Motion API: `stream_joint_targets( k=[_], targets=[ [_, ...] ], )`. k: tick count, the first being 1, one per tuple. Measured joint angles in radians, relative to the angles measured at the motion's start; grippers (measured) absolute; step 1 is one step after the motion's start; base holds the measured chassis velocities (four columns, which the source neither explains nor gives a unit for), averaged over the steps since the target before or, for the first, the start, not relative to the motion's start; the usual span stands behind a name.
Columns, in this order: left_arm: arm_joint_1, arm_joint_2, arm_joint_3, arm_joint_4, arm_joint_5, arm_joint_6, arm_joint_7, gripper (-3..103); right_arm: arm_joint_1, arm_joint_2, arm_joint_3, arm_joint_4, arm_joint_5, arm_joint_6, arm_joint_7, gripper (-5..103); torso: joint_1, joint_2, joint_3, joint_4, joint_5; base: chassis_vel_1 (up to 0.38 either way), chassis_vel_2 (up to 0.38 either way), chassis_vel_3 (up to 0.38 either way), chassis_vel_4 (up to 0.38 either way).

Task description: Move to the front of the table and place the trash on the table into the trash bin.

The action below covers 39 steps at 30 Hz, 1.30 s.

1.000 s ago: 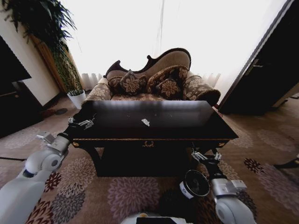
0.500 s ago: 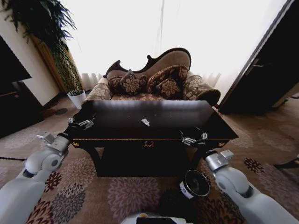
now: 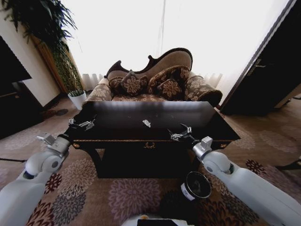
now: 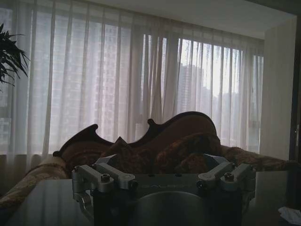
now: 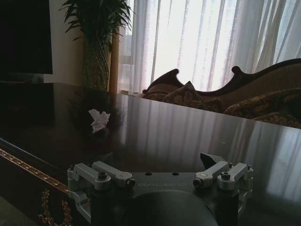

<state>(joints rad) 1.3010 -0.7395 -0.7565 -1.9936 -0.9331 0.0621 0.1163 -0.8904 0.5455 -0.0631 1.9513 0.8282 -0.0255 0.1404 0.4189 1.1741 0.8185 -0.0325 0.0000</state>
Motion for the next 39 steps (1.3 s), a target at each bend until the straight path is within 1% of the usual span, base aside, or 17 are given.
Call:
stream_joint_targets(
  k=[3,4,6,8,9,11,13,16,18,20,21,25,26,31,39],
  targets=[
    [0.0,0.0,0.0,0.0,0.0,0.0,0.0,100,0.105,-0.002,-0.097,-0.031,0.025,-0.005,-0.003,100,0.0,0.0,0.0,-0.0001,0.0,0.0,0.0,0.0,0.0],
    [0.0,0.0,0.0,0.0,0.0,0.0,0.0,100,0.105,-0.002,-0.097,-0.031,0.025,-0.005,-0.003,100,0.0,0.0,0.0,-0.0001,0.0,0.0,0.0,0.0,0.0],
    [0.0,0.0,0.0,0.0,0.0,0.0,0.0,100,0.188,0.011,-0.157,-0.051,0.049,-0.011,-0.001,100,0.0,0.0,0.0,0.0,-0.0001,0.0,0.0,0.0,0.0],
    [0.0,0.0,0.0,0.0,0.0,0.0,0.0,100,0.239,0.025,-0.194,-0.067,0.067,-0.017,0.003,100,0.0,0.0,0.0,0.0001,-0.0002,0.0,0.0,0.0,0.0],
    [0.0,0.0,0.0,0.0,0.0,0.0,0.0,100,0.239,0.025,-0.194,-0.067,0.067,-0.017,0.003,100,0.0,0.0,0.0,0.0001,-0.0002,0.0,0.0,0.0,0.0],
    [0.0,0.0,0.0,0.0,0.0,0.0,0.0,100,0.296,0.05,-0.245,-0.088,0.081,-0.024,0.006,100,0.0,0.0,0.0,0.0,-0.0002,0.0,0.0,0.0,0.0],
    [0.0,0.0,0.0,0.0,0.0,0.0,0.0,100,0.316,0.061,-0.261,-0.1,0.083,-0.025,0.006,100,0.0,0.0,0.0,0.0001,-0.0001,0.0,0.0,0.0,0.0],
    [0.0,0.0,0.0,0.0,0.0,0.0,0.0,100,0.396,0.109,-0.333,-0.158,0.102,-0.033,0.007,100,0.0,0.0,0.0,0.0001,0.0002,0.0,0.0,0.0,0.0],
    [0.0,0.0,0.0,0.0,0.0,0.0,0.0,100,0.42,0.118,-0.353,-0.17,0.11,-0.036,0.006,100,0.0,0.0,0.0,0.0001,0.0,0.0,0.0,0.0,0.0],
    [0.0,0.0,0.0,0.0,0.0,0.0,0.0,100,0.474,0.137,-0.398,-0.188,0.136,-0.045,0.0,100,0.0,0.0,0.0,0.0,0.0,0.0,0.0,0.0,0.0],
    [0.0,0.0,0.0,0.0,0.0,0.0,0.0,100,0.474,0.137,-0.398,-0.188,0.136,-0.045,0.0,100,0.0,0.0,0.0,0.0,0.0,0.0,0.0,0.0,0.0],
    [0.0,0.0,0.0,0.0,0.0,0.0,0.0,100,0.574,0.174,-0.475,-0.211,0.18,-0.052,-0.002,100,0.0,0.0,0.0,0.0001,0.0,0.0,0.0,0.0,0.0],
    [0.0,0.0,0.0,0.0,0.0,0.0,0.0,100,0.574,0.174,-0.475,-0.211,0.18,-0.052,-0.002,100,0.0,0.0,0.0,0.0001,0.0,0.0,0.0,0.0,0.0],
    [0.0,0.0,0.0,0.0,0.0,0.0,0.0,100,0.647,0.214,-0.554,-0.239,0.191,-0.056,0.001,100,0.0,0.0,0.0,0.0001,-0.0002,0.0,0.0,0.0,0.0],
    [0.0,0.0,0.0,0.0,0.0,0.0,0.0,100,0.674,0.263,-0.593,-0.297,0.19,-0.058,0.003,100,0.0,0.0,0.0,0.0001,-0.0001,0.0,0.0,0.0,0.0]
  ],
)
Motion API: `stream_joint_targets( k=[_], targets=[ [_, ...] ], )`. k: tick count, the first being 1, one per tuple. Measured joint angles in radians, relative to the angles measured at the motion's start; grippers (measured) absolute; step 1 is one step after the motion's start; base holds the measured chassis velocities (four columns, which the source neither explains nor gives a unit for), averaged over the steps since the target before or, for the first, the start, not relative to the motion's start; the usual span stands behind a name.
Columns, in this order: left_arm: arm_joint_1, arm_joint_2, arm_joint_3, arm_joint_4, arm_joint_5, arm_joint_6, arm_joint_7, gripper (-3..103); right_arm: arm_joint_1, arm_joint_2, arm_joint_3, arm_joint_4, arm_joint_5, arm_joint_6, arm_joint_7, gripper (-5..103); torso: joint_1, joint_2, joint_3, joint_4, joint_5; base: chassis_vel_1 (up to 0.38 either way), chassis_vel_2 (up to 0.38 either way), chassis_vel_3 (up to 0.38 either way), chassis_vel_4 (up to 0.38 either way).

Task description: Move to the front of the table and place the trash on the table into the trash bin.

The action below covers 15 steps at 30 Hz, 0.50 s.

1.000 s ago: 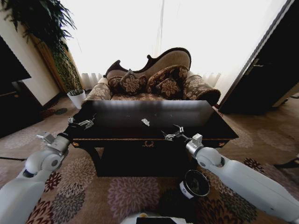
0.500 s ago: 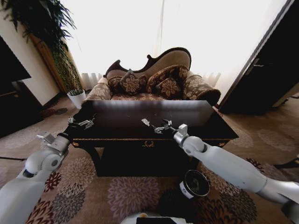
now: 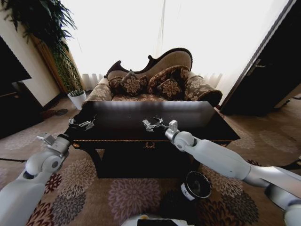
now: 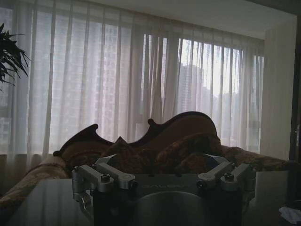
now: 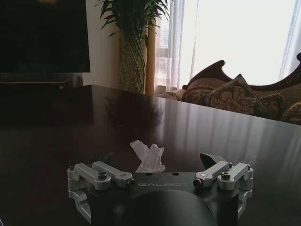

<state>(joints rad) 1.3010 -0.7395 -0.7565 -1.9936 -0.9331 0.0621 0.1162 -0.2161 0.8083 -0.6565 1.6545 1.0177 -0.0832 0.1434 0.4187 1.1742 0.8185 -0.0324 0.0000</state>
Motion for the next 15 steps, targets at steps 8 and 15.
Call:
stream_joint_targets(
  k=[8,15],
  targets=[
    [0.0,0.0,0.0,0.0,0.0,0.0,0.0,100,0.007,0.027,-0.017,-0.046,-0.012,0.0,0.0,101,0.0,0.0,0.0,-0.0001,0.0,0.0,0.0,0.0,0.0],
    [0.0,0.0,0.0,0.0,0.0,0.0,0.0,100,0.004,0.017,-0.017,-0.042,-0.017,0.004,-0.001,80,0.0,0.0,0.0,0.0,0.0,0.0,0.0,0.0,0.0]
  ],
)
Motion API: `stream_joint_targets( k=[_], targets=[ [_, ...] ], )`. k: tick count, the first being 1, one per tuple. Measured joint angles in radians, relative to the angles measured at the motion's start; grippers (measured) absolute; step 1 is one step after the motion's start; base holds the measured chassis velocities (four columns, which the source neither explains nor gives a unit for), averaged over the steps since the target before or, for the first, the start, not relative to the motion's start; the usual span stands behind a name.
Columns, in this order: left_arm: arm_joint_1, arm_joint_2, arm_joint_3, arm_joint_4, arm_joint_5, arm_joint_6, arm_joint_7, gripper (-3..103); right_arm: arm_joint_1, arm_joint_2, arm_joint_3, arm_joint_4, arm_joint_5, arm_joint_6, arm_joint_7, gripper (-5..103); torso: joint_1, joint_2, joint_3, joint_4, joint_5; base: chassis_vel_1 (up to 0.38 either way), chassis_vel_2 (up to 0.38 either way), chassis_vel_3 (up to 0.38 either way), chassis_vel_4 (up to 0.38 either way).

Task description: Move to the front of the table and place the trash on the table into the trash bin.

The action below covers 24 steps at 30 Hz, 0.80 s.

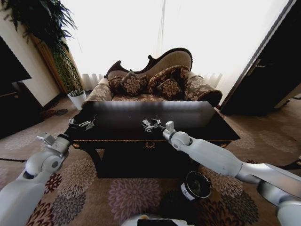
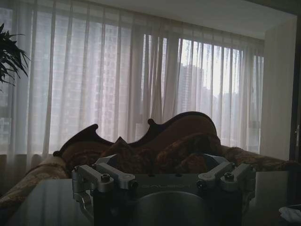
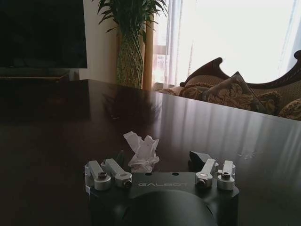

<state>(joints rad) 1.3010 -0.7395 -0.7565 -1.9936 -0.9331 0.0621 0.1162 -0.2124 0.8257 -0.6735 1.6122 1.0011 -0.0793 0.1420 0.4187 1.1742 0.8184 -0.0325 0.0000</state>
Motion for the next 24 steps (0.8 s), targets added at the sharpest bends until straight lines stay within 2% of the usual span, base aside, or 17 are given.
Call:
stream_joint_targets(
  k=[2,3,5,8,11,12,16,18,21,24],
  targets=[
    [0.0,0.0,0.0,0.0,0.0,0.0,0.0,100,-0.007,-0.003,0.003,0.003,-0.006,0.003,0.0,70,0.0,0.0,0.0,0.0,0.0,0.0,0.0,0.0,0.0],
    [0.0,0.0,0.0,0.0,0.0,0.0,0.0,100,-0.007,-0.003,0.003,0.003,-0.006,0.003,0.0,70,0.0,0.0,0.0,0.0,0.0,0.0,0.0,0.0,0.0],
    [0.0,0.0,0.0,0.0,0.0,0.0,0.0,100,-0.013,-0.005,0.005,0.007,-0.01,0.004,0.0,58,0.0,0.0,0.0,0.0,0.0001,0.0,0.0,0.0,0.0],
    [0.0,0.0,0.0,0.0,0.0,0.0,0.0,100,-0.016,-0.007,0.007,0.011,-0.012,0.004,0.0,53,0.0,0.0,0.0,-0.0001,0.0,0.0,0.0,0.0,0.0],
    [0.0,0.0,0.0,0.0,0.0,0.0,0.0,100,-0.017,-0.008,0.007,0.014,-0.013,0.004,0.0,37,0.0,0.0,0.0,0.0,0.0001,0.0,0.0,0.0,0.0],
    [0.0,0.0,0.0,0.0,0.0,0.0,0.0,100,-0.017,-0.008,0.007,0.014,-0.013,0.004,0.0,37,0.0,0.0,0.0,0.0,0.0001,0.0,0.0,0.0,0.0],
    [0.0,0.0,0.0,0.0,0.0,0.0,0.0,100,-0.02,-0.008,0.009,0.017,-0.014,0.004,0.001,15,0.0,0.0,0.0,0.0,0.0,0.0,0.0,0.0,0.0],
    [0.0,0.0,0.0,0.0,0.0,0.0,0.0,100,-0.022,-0.008,0.01,0.019,-0.015,0.004,0.002,15,0.0,0.0,0.0,0.0,0.0,0.0,0.0,0.0,0.0],
    [0.0,0.0,0.0,0.0,0.0,0.0,0.0,100,-0.028,-0.011,0.015,0.024,-0.016,0.005,0.003,3,0.0,0.0,0.0,0.0,0.0,0.0,0.0,0.0,0.0],
    [0.0,0.0,0.0,0.0,0.0,0.0,0.0,100,-0.034,-0.017,0.022,0.031,-0.016,0.005,0.004,2,0.0,0.0,0.0,0.0,0.0,0.0,0.0,0.0,0.0]
  ],
)
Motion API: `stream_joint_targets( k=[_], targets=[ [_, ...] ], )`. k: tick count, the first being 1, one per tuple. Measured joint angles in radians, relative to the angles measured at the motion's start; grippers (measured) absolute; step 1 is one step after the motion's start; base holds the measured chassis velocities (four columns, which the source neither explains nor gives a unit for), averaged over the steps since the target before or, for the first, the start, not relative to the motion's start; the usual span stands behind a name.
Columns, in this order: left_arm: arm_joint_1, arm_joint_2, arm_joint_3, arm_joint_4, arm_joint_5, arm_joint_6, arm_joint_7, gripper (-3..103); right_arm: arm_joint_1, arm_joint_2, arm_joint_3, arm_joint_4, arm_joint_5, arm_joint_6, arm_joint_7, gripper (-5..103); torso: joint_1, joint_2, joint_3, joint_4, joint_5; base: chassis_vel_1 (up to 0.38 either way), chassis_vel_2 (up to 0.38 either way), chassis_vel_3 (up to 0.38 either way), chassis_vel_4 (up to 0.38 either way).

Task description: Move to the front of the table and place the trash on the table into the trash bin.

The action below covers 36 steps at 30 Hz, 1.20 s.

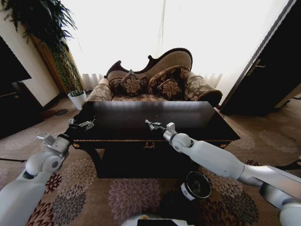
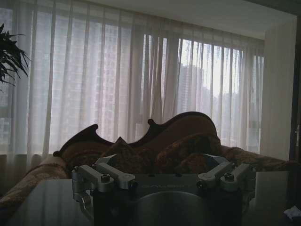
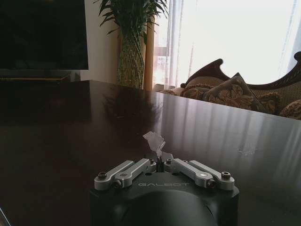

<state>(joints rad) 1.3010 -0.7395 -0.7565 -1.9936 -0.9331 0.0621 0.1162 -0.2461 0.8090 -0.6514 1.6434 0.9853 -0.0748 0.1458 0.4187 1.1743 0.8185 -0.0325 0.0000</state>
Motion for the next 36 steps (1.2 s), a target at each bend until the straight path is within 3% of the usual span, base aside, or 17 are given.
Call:
stream_joint_targets(
  k=[8,13,22,23,25,31,34,36],
  targets=[
    [0.0,0.0,0.0,0.0,0.0,0.0,0.0,100,-0.061,-0.038,0.064,0.057,-0.002,-0.001,0.008,2,0.0,0.0,0.0,0.0,0.0,0.0,0.0,0.0,0.0],
    [0.0,0.0,0.0,0.0,0.0,0.0,0.0,100,-0.173,-0.075,0.177,0.121,-0.007,-0.005,0.014,2,0.0,0.0,0.0,0.0,0.0001,0.0,0.0,0.0,0.0],
    [0.0,0.0,0.0,0.0,0.0,0.0,0.0,100,-0.464,-0.172,0.524,0.239,-0.02,-0.009,0.015,2,0.0,0.0,0.0,0.0,0.0001,0.0,0.0,0.0,0.0],
    [0.0,0.0,0.0,0.0,0.0,0.0,0.0,100,-0.464,-0.172,0.524,0.239,-0.02,-0.009,0.015,2,0.0,0.0,0.0,0.0,0.0001,0.0,0.0,0.0,0.0],
    [0.0,0.0,0.0,0.0,0.0,0.0,0.001,100,-0.62,-0.191,0.668,0.283,-0.028,-0.01,0.015,2,0.0,0.0,0.0,0.0,0.0001,0.0,0.0,0.0,0.0],
    [0.0,0.0,0.0,0.0,0.0,0.0,0.0,100,-0.799,-0.194,0.847,0.329,-0.053,0.0,0.011,2,0.0,0.0,0.0,-0.0002,0.0,0.0,0.0,0.0,0.0],
    [0.0,0.0,0.0,0.0,0.0,0.0,0.0,100,-0.911,-0.16,0.971,0.365,-0.087,0.011,0.003,2,0.0,0.0,0.0,0.0,0.0,0.0,0.0,0.0,0.0],
    [0.0,0.0,0.0,0.0,0.0,0.0,0.0,100,-0.935,-0.148,0.997,0.373,-0.094,0.012,0.002,2,0.0,0.0,0.0,-0.0001,-0.0001,0.0,0.0,0.0,0.0]
  ],
)
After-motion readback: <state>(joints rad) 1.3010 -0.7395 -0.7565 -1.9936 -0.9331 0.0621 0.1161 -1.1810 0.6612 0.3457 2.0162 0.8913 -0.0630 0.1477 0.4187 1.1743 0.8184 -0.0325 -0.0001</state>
